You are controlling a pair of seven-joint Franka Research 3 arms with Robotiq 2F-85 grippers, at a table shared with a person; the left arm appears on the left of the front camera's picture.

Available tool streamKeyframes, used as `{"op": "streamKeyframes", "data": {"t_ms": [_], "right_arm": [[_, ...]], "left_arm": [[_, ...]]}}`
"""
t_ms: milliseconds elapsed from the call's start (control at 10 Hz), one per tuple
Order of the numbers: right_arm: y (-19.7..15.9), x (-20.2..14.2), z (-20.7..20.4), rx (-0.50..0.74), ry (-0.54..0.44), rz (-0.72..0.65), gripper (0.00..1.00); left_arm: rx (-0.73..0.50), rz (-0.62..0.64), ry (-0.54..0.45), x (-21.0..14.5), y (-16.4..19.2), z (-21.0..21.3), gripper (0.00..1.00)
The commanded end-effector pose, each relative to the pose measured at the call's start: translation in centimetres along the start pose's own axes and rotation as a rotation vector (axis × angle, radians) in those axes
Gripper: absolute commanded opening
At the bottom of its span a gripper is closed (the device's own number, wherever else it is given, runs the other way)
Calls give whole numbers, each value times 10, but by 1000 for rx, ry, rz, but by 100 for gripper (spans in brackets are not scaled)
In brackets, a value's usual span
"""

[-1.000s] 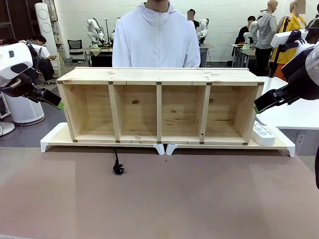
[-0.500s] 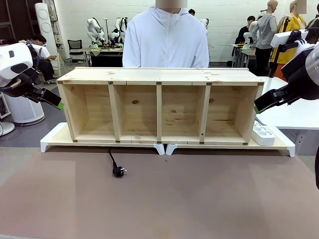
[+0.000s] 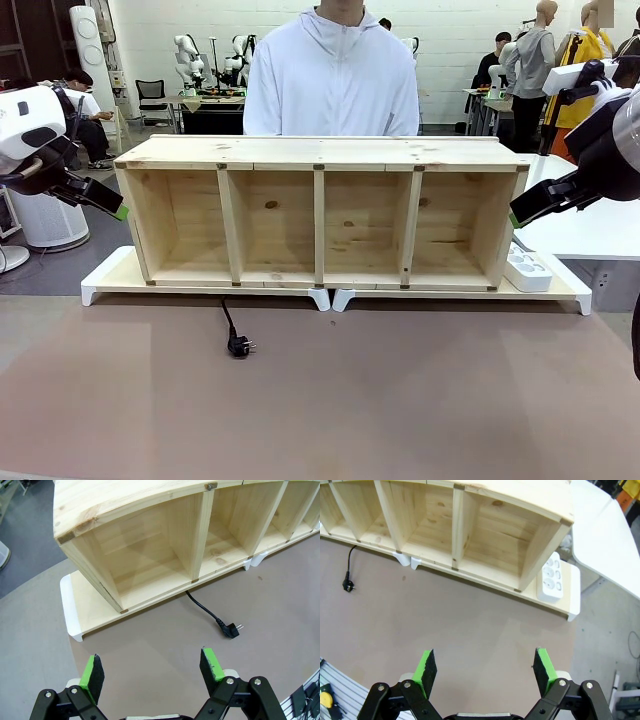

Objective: Perform cable management.
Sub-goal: When the cord part of the Power Cable appears at the lower middle area of the table and stops, grasp the cord part of the Power Cable.

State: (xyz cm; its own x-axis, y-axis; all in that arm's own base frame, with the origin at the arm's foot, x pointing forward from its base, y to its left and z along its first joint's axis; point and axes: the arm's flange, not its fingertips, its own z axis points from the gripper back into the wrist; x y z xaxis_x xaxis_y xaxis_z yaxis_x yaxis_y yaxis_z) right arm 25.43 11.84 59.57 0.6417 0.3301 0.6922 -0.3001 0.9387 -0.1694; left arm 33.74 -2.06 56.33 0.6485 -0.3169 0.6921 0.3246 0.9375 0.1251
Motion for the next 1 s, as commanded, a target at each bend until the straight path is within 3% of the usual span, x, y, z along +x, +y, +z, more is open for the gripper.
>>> {"op": "streamKeyframes", "data": {"t_ms": [0,400,900], "right_arm": [[-1,0,0,-5,-3,4,100],[0,0,0,0,0,0,100],[43,79,-84,274,169,266,100]], "left_arm": [[0,18,6,0,-1,-2,100],[0,18,6,0,-1,-2,100],[0,18,6,0,-1,-2,100]]}}
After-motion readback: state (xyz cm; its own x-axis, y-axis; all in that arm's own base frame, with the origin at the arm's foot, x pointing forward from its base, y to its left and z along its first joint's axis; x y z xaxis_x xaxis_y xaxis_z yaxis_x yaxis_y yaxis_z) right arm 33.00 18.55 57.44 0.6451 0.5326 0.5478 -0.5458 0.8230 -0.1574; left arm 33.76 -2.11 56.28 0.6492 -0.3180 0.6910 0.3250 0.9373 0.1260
